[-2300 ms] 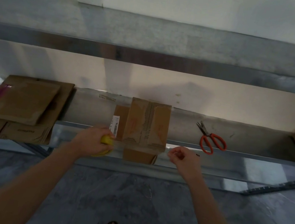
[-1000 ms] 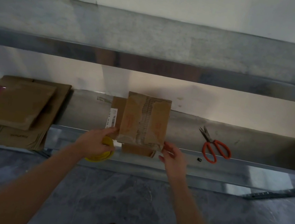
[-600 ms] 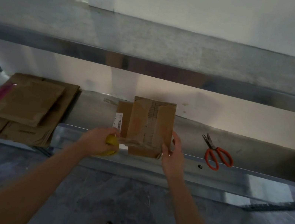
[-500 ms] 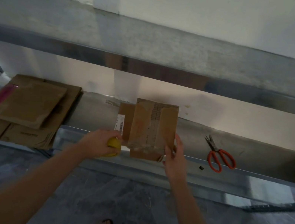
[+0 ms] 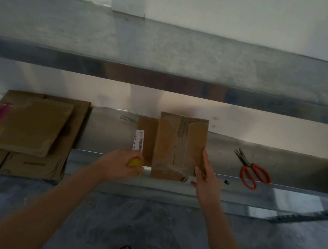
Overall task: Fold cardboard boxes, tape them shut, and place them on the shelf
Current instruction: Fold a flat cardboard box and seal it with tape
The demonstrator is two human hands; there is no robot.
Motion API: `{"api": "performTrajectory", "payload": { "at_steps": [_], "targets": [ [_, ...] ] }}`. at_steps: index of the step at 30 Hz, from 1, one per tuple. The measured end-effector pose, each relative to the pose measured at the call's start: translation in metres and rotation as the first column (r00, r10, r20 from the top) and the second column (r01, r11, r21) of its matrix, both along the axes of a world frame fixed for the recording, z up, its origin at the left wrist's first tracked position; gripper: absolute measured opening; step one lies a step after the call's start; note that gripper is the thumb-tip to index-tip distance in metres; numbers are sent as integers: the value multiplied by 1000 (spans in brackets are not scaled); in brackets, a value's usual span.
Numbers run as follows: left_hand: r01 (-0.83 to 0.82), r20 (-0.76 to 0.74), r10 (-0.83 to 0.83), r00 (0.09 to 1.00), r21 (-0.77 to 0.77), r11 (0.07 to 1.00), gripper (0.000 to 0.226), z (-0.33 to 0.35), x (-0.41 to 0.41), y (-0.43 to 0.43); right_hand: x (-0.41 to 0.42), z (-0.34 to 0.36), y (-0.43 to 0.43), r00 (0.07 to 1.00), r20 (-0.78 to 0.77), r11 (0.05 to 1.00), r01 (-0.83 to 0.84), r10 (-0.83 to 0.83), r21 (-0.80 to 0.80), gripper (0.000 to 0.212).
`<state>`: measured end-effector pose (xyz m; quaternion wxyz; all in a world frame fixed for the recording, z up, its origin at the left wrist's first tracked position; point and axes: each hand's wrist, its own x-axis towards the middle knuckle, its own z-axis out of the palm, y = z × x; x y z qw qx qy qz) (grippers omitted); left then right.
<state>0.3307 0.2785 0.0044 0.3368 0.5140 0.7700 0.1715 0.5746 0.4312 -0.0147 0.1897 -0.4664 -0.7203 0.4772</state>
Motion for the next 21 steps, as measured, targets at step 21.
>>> {"api": "performTrajectory", "payload": {
  "at_steps": [21],
  "targets": [
    [-55,-22,54,998,-29,998,24,-8,-15,9,-2,-1,5,1000,-23,999,-10,9,-36,63]
  ]
}}
